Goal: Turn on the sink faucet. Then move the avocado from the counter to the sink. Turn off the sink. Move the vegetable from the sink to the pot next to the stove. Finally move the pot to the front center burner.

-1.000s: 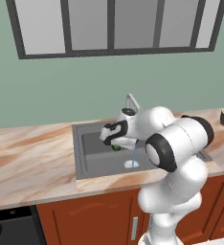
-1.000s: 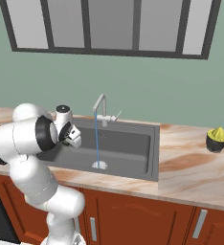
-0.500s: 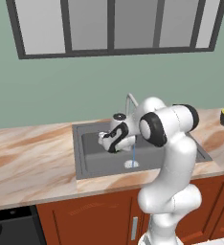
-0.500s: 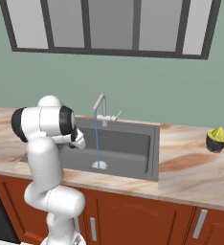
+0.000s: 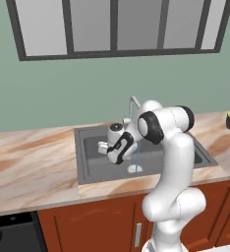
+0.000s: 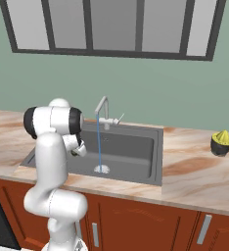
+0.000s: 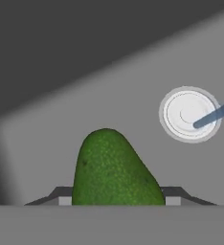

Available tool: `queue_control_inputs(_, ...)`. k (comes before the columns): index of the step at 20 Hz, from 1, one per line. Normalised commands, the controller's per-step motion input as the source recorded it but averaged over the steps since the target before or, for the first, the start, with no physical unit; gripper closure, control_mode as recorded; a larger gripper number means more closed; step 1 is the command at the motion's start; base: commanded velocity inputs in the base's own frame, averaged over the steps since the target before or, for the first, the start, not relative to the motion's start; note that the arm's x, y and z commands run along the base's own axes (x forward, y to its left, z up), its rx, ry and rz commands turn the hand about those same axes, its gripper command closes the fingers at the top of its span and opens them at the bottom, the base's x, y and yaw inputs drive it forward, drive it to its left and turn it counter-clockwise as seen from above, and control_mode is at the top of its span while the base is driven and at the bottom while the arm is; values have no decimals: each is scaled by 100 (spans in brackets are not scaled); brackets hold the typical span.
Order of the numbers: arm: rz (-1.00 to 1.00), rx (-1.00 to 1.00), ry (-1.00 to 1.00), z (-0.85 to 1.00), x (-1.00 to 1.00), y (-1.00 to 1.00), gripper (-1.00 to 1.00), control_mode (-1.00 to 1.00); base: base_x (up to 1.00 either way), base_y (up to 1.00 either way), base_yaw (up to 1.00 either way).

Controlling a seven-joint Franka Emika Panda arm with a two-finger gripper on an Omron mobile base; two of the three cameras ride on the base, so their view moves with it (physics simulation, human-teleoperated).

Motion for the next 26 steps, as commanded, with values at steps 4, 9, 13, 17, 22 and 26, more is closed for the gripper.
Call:
queue_control_inputs(4, -9, 7, 14, -2, 20, 0, 100, -100, 0, 0, 0)
queue_control_inputs(9, -6, 0, 6, -17, 31, -2, 100, -100, 0, 0, 0)
queue_control_inputs(13, -4, 0, 0, -28, 40, -2, 100, -100, 0, 0, 0)
queue_control_inputs(17, -2, 0, 0, -41, 24, 0, 100, -100, 0, 0, 0)
queue_control_inputs(22, 0, 0, 0, -35, 20, 0, 100, -100, 0, 0, 0)
queue_control_inputs(26, 0, 0, 0, -36, 18, 0, 100, -100, 0, 0, 0)
